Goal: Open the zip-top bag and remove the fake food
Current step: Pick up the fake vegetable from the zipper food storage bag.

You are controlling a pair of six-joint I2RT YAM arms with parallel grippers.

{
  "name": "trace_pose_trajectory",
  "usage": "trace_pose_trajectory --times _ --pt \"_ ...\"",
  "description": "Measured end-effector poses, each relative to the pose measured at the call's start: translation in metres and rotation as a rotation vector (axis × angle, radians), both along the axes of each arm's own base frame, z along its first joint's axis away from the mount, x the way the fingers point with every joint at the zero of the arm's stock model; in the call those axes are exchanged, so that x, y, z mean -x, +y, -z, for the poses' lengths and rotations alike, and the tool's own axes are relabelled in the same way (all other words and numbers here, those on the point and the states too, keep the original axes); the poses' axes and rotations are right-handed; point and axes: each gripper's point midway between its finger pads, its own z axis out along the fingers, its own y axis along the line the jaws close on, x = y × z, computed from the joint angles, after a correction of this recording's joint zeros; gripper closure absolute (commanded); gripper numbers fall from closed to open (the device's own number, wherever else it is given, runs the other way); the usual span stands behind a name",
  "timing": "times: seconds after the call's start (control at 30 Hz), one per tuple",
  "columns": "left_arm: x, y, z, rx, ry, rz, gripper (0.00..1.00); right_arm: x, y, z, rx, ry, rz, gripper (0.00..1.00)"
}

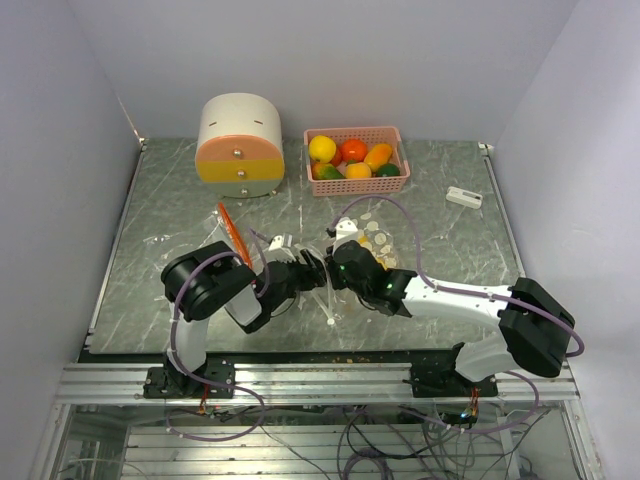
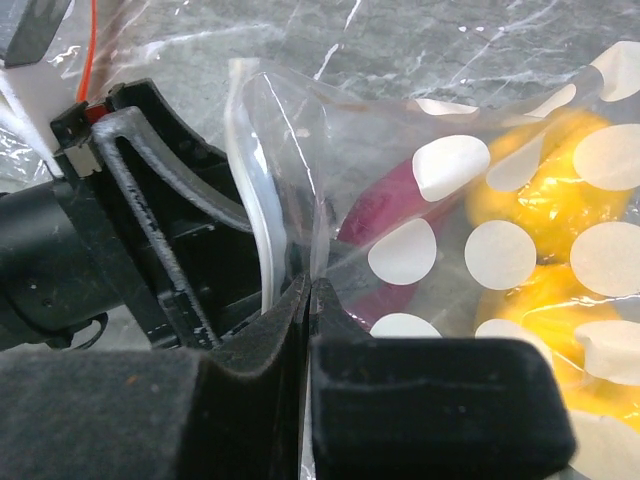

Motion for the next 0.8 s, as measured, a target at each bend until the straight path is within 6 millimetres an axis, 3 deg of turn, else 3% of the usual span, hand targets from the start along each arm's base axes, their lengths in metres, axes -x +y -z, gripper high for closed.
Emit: trace_pose_trajectory --times 0.5,0.8 --pt "-0.020 -0.018 0.009 -0.286 -0.073 -0.070 0.26 -0.009 -0.024 0.008 0.089 -0.013 0.062 1.00" --pt "-0.013 -0.033 0.013 -0.328 -0.085 -0.026 0.61 -0.006 -0.019 0.010 0.073 -0.009 0.045 1.00"
